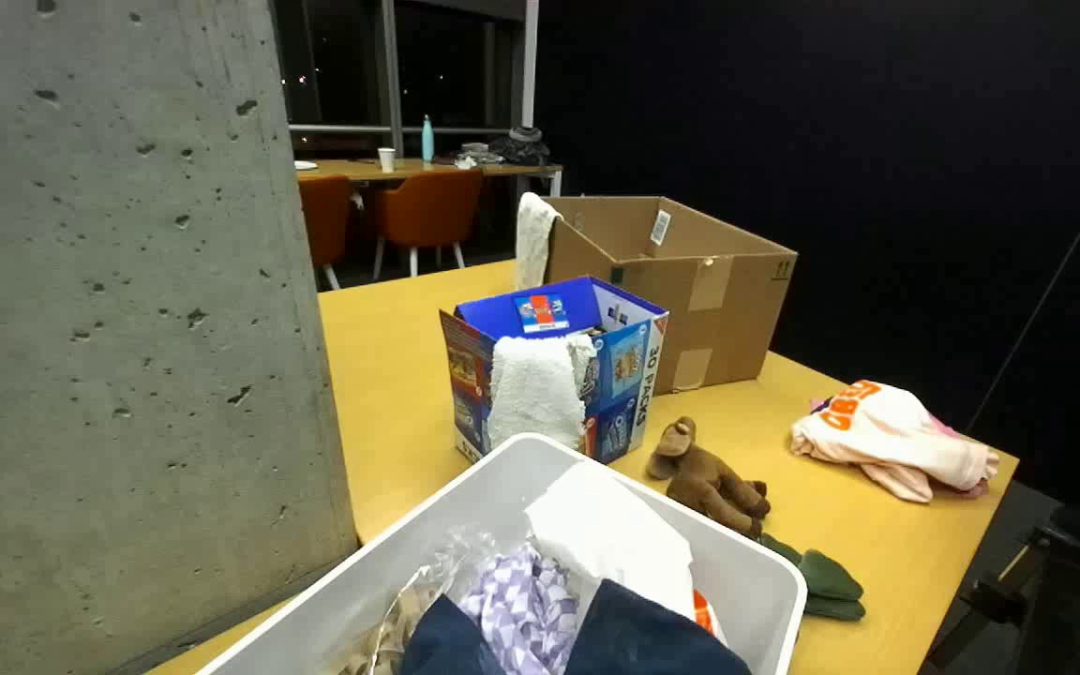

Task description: Put the shirts over the stuffed toys and put them into the laundry basket

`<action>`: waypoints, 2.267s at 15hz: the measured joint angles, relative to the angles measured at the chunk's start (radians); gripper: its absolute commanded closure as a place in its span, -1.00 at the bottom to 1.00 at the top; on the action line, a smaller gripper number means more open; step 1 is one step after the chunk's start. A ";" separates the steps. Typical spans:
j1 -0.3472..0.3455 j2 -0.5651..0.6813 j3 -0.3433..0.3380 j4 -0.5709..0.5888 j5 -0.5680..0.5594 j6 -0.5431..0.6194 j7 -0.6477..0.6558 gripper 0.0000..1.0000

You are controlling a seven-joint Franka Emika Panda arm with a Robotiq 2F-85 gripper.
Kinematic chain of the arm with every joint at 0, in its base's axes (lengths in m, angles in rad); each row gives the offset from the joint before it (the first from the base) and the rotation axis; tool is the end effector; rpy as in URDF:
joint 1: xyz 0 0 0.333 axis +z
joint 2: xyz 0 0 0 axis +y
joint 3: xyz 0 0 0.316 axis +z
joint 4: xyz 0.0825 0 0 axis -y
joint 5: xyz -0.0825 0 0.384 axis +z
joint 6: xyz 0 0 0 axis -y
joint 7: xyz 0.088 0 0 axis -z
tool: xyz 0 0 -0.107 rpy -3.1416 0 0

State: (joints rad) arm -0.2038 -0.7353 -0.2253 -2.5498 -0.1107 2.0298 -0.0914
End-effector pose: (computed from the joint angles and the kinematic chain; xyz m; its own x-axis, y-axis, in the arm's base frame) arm 0.3165 -0.1603 0.5172 0.9456 -0.2513 0.2068 -0.2518 -0.9675 -0.0245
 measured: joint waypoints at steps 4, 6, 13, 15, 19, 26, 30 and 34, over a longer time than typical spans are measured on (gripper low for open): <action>0.001 0.003 0.003 0.006 0.000 0.001 0.000 -1.00; 0.028 0.055 0.020 0.029 0.001 0.024 -0.004 -1.00; 0.104 0.484 0.130 0.275 0.003 -0.005 0.092 -1.00; 0.104 0.615 0.132 0.371 0.002 -0.026 0.123 -1.00; 0.092 0.878 0.118 0.553 0.002 -0.032 0.167 -1.00; 0.121 1.191 0.095 0.628 -0.020 0.299 0.415 -1.00; 0.152 1.248 0.037 0.546 -0.019 0.494 0.564 -1.00; 0.129 1.317 -0.010 0.504 0.036 0.610 0.587 -1.00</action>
State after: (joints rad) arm -0.0748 0.5816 -0.2354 -2.0455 -0.0744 2.6403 0.4958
